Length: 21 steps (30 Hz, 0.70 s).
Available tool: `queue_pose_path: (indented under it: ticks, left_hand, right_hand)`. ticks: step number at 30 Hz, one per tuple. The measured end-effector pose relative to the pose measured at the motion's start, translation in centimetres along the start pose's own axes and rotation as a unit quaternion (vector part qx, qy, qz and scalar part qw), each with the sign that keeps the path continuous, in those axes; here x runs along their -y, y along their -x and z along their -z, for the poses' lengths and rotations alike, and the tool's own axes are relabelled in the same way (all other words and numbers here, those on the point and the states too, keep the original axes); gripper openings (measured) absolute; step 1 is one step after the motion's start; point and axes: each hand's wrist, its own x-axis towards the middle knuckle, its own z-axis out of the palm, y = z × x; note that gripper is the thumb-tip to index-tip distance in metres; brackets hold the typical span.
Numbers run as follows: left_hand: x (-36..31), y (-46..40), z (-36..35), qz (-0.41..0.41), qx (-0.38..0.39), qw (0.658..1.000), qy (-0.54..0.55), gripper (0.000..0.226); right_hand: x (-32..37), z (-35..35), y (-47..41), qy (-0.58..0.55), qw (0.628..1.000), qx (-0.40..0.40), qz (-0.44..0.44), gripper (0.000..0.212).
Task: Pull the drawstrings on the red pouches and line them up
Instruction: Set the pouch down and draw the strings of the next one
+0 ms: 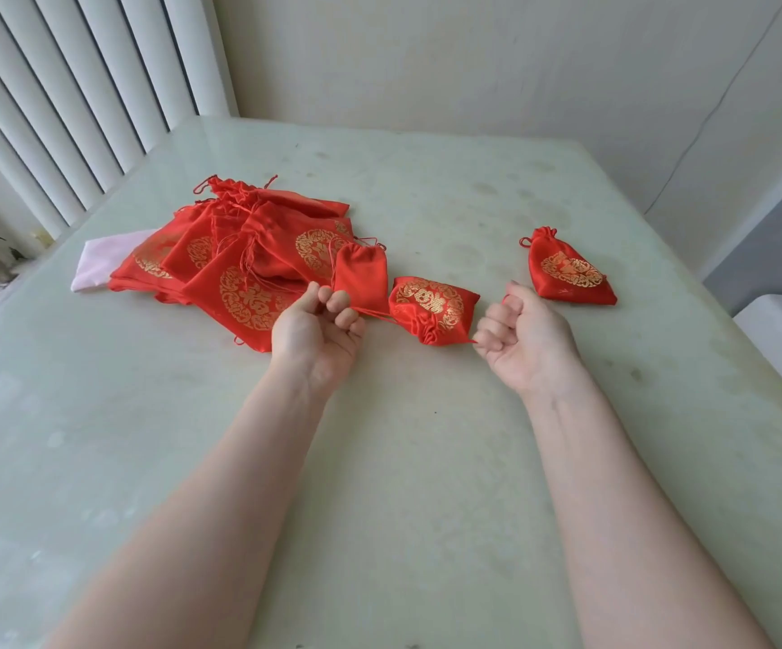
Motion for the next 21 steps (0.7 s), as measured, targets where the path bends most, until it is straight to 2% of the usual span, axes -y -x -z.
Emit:
queue_pose_path:
  ticks: [3,7,10,13,15,17,19,21]
  left_hand:
    - [-0.2,0.5,-0.1,-0.010,0.024,0.991,-0.130,0.034]
    - [-0.3,1.8,-1.2,-0.077,0.082,0.938,-0.327,0.029]
    - [0.4,2.8,-2.1,-0.131,0.118,0.893,-0.415,0.030]
    - [0.8,3.6,-2.4,-0.148,0.154,0.865,-0.454,0.031]
    - [0.6,3.9,-2.4,-0.157,0.172,0.860,-0.454,0.033]
    - [0.5,3.7,-2.3,-0.162,0.181,0.872,-0.426,0.029]
    - [0.6,3.5,-2.2,-0.151,0.174,0.886,-0.402,0.016]
    - [0.9,3.3,-1.9,-0.123,0.167,0.884,-0.419,0.007]
  right_hand:
    - [-0.4,-0.2,0.1,0.179,0.980,0.003,0.084,0.041]
    - [-1.2,-0.8,1.2,0.386,0.902,0.086,0.174,0.032]
    - [-2.3,-1.4,1.9,0.432,0.861,0.209,0.169,0.016]
    - [-2.8,-1.5,2.3,0.450,0.846,0.245,0.149,0.018]
    - [-2.9,-1.6,2.5,0.451,0.850,0.227,0.149,0.028]
    - [-2.8,-1.7,2.7,0.428,0.872,0.199,0.132,0.031]
    - [-2.6,-1.6,2.4,0.361,0.911,0.175,0.093,0.026]
    - [-2.3,-1.4,2.1,0.250,0.953,0.162,0.055,0.025]
